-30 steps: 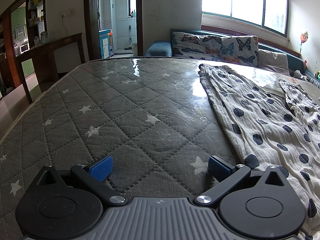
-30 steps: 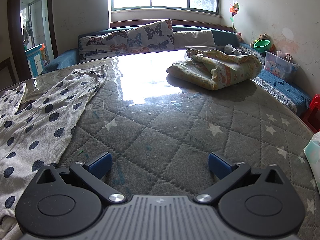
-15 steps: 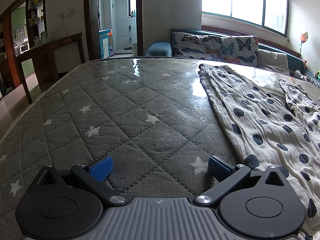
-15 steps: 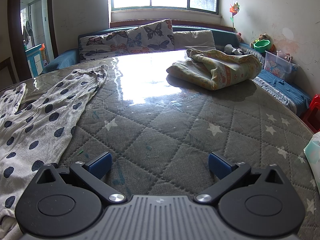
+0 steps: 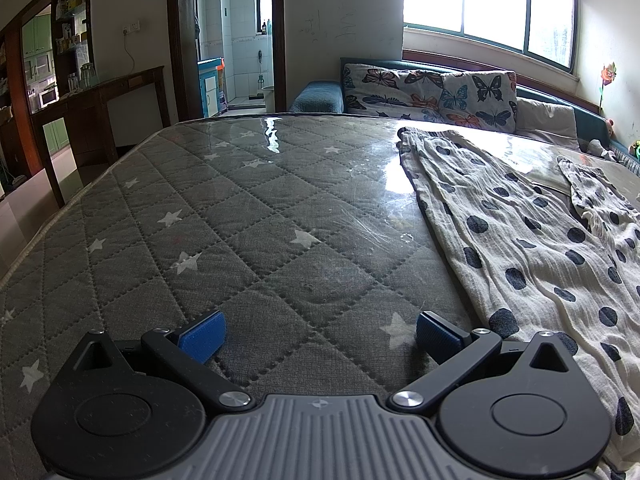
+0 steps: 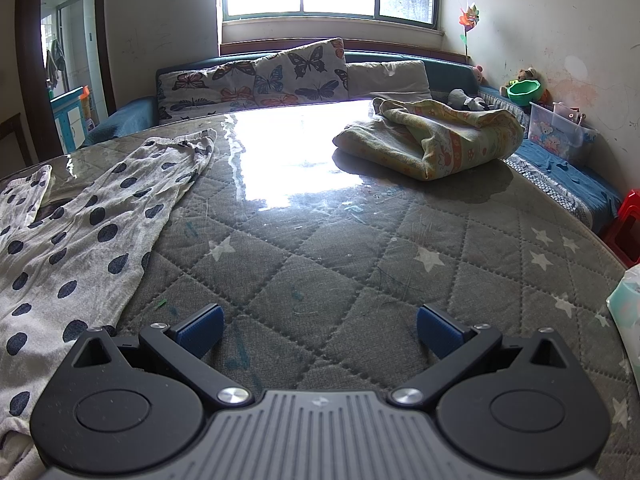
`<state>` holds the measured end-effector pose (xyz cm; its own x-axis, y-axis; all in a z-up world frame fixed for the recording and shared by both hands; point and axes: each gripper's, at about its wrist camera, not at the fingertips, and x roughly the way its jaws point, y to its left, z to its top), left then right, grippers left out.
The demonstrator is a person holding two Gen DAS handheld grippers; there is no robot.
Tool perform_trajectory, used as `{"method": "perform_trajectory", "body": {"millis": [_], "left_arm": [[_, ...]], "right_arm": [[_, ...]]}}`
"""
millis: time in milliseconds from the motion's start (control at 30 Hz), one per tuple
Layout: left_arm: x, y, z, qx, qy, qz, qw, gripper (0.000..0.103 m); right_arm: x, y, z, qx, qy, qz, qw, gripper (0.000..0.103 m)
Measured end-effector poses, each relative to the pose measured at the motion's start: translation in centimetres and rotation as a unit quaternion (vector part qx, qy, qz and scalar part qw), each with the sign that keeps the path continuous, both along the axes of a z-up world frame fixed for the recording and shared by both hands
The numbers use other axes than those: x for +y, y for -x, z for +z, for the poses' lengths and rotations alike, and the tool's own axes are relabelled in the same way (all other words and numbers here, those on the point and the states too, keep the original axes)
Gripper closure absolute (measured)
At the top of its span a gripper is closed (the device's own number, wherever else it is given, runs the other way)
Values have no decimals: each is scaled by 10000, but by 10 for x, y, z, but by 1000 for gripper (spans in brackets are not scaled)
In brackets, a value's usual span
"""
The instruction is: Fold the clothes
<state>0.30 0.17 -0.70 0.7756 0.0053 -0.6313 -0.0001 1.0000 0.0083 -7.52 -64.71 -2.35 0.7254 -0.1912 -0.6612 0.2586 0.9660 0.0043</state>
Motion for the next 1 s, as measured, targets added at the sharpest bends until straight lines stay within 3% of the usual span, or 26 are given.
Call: {"method": "perform_trajectory", "body": {"millis": [1000], "left_arm": [[-4,-1,1,0,-14,2,10000,0]], "right_arm": [[-1,0,0,-3,-19,1,10000,0]]}}
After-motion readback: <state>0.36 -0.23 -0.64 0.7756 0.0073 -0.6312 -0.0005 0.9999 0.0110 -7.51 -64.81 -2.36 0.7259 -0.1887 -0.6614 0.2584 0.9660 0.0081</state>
